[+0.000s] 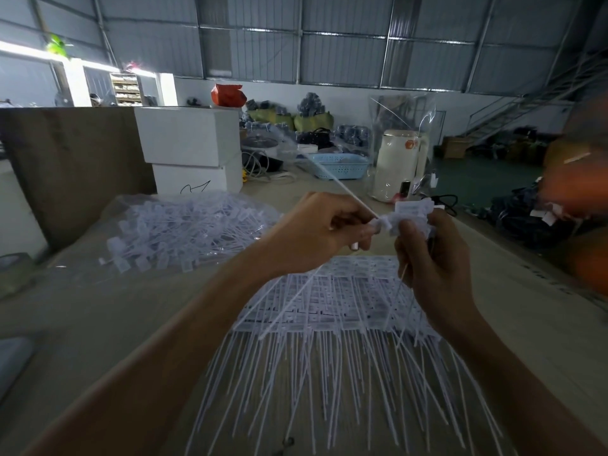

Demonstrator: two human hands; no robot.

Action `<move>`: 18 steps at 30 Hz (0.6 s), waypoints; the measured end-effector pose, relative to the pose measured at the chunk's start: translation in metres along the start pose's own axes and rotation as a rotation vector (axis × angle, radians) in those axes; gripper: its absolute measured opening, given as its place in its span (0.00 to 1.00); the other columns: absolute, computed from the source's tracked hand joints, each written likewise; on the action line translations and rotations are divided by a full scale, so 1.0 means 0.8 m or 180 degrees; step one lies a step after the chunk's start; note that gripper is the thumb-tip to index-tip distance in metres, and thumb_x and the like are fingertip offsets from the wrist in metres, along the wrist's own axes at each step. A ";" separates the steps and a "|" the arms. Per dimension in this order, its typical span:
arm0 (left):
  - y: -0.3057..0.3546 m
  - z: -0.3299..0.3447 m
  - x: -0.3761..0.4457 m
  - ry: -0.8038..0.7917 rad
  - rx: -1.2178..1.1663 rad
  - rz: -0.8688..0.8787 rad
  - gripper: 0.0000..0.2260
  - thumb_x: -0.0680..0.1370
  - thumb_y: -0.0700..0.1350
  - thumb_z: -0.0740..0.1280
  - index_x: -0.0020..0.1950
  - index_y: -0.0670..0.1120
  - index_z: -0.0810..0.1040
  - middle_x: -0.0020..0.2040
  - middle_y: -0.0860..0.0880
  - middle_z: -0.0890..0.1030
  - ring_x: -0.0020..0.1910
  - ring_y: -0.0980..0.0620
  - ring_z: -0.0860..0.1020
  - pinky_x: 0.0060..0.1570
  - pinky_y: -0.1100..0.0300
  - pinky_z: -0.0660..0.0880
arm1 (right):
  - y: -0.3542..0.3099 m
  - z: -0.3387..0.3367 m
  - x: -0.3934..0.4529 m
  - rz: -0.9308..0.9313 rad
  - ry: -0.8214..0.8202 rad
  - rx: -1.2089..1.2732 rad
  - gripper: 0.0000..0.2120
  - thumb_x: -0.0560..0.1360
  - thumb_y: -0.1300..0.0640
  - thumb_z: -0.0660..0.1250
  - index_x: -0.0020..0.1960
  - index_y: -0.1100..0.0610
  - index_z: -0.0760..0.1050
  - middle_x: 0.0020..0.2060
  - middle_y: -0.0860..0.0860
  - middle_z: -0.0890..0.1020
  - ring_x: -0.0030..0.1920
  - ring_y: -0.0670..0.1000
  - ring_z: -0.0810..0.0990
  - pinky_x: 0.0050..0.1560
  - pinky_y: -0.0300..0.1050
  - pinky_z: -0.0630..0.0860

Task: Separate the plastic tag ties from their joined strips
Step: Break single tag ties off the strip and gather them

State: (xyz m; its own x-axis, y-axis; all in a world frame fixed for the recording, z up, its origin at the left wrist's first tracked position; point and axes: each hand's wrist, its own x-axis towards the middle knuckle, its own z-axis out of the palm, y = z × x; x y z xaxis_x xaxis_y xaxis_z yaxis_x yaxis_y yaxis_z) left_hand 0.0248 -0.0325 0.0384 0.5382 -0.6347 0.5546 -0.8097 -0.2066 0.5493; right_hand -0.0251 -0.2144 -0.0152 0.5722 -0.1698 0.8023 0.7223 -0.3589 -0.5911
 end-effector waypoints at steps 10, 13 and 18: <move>-0.005 -0.003 0.000 -0.0140 -0.0373 0.0058 0.05 0.78 0.37 0.69 0.51 0.36 0.83 0.41 0.43 0.85 0.39 0.46 0.83 0.44 0.61 0.78 | 0.003 0.005 -0.004 0.0289 -0.0011 0.0185 0.07 0.83 0.54 0.61 0.50 0.56 0.75 0.29 0.58 0.70 0.24 0.52 0.65 0.24 0.49 0.63; -0.001 -0.005 -0.002 -0.0223 -0.0512 0.0080 0.04 0.77 0.37 0.70 0.49 0.36 0.83 0.41 0.41 0.84 0.39 0.44 0.82 0.43 0.59 0.77 | 0.008 0.004 -0.004 0.0486 0.0078 0.0301 0.08 0.83 0.54 0.61 0.50 0.56 0.75 0.29 0.55 0.72 0.26 0.50 0.68 0.24 0.44 0.66; 0.006 -0.012 -0.005 -0.0372 -0.0690 0.0305 0.04 0.76 0.38 0.71 0.48 0.39 0.83 0.42 0.41 0.84 0.41 0.41 0.82 0.46 0.45 0.80 | 0.029 -0.046 0.027 0.1676 0.1293 0.1171 0.08 0.83 0.53 0.62 0.45 0.52 0.74 0.28 0.46 0.72 0.27 0.46 0.67 0.28 0.42 0.64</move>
State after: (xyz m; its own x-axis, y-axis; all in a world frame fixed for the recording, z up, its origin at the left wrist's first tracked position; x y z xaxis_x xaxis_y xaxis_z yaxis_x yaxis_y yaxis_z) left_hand 0.0211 -0.0238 0.0447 0.4205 -0.7281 0.5414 -0.7798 0.0150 0.6258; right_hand -0.0099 -0.2600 -0.0086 0.7407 -0.5843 0.3318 0.5170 0.1802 -0.8368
